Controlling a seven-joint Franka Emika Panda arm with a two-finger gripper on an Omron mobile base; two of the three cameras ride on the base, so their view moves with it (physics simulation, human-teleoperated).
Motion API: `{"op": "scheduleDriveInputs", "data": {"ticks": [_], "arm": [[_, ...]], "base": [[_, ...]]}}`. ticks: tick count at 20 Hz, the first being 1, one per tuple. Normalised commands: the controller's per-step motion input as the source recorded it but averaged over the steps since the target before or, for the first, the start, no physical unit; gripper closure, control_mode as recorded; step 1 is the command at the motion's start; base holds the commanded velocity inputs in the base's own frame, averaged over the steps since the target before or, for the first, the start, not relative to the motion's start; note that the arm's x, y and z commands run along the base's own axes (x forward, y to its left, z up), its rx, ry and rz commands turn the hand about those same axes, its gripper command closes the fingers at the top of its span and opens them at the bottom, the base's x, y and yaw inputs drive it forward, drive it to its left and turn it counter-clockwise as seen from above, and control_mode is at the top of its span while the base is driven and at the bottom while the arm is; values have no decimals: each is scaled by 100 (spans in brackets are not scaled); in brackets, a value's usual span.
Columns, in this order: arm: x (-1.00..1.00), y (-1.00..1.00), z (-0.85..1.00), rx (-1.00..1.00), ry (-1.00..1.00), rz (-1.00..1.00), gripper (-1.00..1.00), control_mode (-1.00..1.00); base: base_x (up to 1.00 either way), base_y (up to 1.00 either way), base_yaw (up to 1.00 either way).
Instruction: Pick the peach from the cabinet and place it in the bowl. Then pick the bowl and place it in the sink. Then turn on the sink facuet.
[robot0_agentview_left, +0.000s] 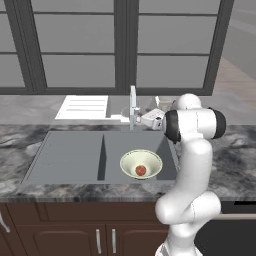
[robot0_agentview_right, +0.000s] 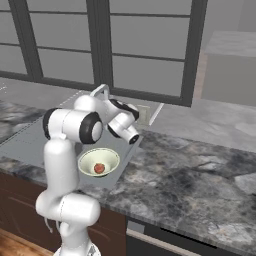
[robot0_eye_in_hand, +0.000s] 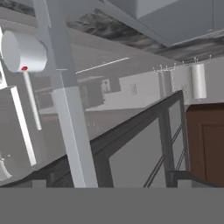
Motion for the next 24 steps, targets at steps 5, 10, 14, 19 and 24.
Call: {"op": "scheduleDriveInputs", "data": {"ticks": [5,10,14,19,24], "arm": [[35,-3,-7,0,0,0,-100,-100],[28,-10,-20,0,0,0,-100,-100],[36,-1,-7,0,0,0,-100,-100],[32,0,-1,0,0,0,-100,-100],[29,-4,-16,0,0,0,-100,-100]], "base": [[0,0,0],[0,0,0],[0,0,0],[0,0,0],[0,0,0]]}}
